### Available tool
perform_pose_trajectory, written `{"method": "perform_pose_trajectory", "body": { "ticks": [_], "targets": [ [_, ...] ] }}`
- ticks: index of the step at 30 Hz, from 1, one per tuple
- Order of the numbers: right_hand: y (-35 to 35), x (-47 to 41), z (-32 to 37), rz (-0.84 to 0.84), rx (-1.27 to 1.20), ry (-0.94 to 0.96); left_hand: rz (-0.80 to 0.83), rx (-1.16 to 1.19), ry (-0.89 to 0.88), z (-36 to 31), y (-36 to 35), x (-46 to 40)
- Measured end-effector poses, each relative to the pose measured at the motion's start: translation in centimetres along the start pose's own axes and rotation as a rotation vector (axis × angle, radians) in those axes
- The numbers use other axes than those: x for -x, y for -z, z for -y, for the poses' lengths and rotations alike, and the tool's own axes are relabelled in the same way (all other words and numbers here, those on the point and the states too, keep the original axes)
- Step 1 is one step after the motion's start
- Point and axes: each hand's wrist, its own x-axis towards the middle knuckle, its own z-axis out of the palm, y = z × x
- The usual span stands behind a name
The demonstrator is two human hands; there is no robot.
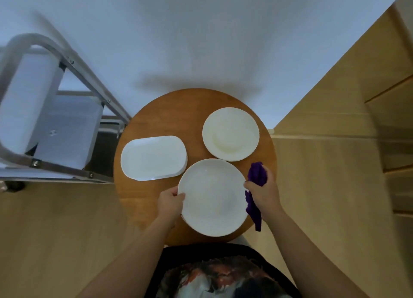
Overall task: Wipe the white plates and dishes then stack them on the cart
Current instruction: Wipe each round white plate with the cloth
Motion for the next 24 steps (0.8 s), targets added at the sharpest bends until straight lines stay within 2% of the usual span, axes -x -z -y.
{"method": "perform_pose_trajectory", "body": {
  "ticks": [5,12,17,21,24],
  "targets": [
    [-0.4,-0.6,0.0,0.009,0.037,0.007,-0.160,-0.426,-0.235,0.4,-0.1,-0.2],
    [-1.2,-1.7,0.8,0.075,0.113,0.029,-0.165,-0.667,-0.183,-0.3,-0.3,-0.7],
    [-1.6,-2.2,1.1,0.134,0.139,0.025,-0.202,-0.787,-0.149,-1.0,-0.3,-0.4],
    [-1.6,-3.0,1.4,0.132,0.138,0.013,-0.222,-0.736,-0.255,-3.3,-1.3,-1.3],
    [-1.5,-3.9,1.9,0.126,0.119,0.001,-0.138,-0.660,-0.351,-6.2,-3.0,-3.1]
  ]
}}
